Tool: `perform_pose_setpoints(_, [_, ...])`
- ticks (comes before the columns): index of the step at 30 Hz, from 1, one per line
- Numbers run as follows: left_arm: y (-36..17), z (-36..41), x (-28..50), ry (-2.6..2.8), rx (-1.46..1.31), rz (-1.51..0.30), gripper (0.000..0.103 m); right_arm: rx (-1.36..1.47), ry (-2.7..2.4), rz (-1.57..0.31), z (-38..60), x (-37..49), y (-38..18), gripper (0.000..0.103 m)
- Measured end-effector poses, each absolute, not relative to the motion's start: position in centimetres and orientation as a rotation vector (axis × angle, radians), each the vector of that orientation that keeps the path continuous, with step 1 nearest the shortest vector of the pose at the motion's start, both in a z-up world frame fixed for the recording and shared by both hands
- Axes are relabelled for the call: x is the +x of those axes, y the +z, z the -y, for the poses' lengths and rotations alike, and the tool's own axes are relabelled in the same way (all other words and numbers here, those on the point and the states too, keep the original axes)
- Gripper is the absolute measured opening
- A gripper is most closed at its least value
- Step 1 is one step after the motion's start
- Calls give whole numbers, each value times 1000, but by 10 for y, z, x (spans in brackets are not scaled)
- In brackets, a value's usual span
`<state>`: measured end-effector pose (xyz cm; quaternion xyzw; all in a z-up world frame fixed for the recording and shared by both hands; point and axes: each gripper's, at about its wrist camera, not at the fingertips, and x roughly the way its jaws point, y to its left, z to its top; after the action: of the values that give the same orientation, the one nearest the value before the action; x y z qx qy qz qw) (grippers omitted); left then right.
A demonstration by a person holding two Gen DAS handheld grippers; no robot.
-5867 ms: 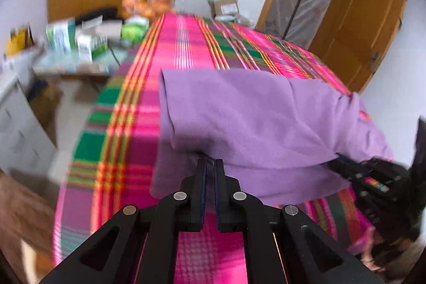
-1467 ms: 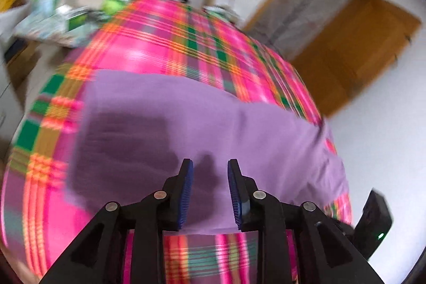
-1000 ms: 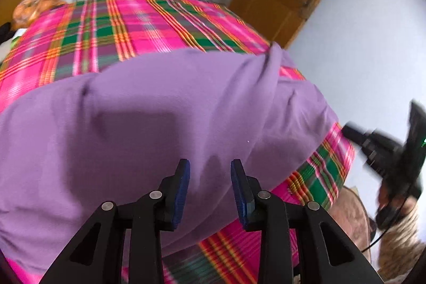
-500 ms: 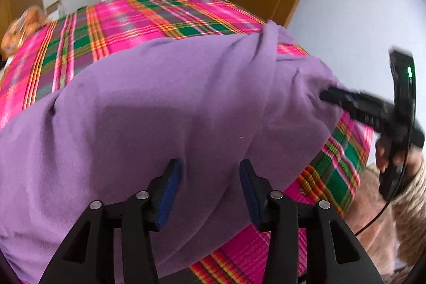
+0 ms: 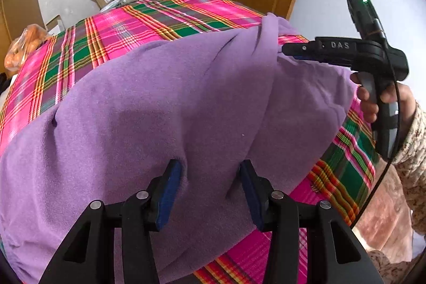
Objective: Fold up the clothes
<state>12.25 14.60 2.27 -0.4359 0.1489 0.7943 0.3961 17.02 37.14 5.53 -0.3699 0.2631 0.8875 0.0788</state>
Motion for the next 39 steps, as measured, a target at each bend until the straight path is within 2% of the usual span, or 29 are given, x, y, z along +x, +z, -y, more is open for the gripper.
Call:
perform_pose_setpoints(4, [22, -146, 117, 2025, -1115, -356, 39, -1084, 2671, -836, -379, 159, 56, 36])
perform_pose_setpoints(11, [23, -144, 118, 2035, -1109, -351, 38, -1095, 2621, -987, -398, 143, 44, 34])
perform_pose_setpoints(16, [22, -147, 121, 2042, -1095, -381, 38, -1086, 2659, -1050, -398, 136, 45, 17])
perform_pose_setpoints(18, [22, -148, 123, 2047, -1088, -403, 38, -1071, 2670, -1038, -397, 137, 48, 5])
perform_pose_setpoints(27, [21, -155, 134, 2076, -1042, -499, 41, -897, 2728, -967, -389, 161, 85, 3])
perform_pose_setpoints(33, [22, -152, 130, 2089, -1056, -462, 41, -774, 2758, -907, -383, 185, 111, 3])
perform_pose_setpoints(39, [34, -140, 132, 2107, -999, -386, 18, -701, 2755, -853, -377, 213, 125, 3])
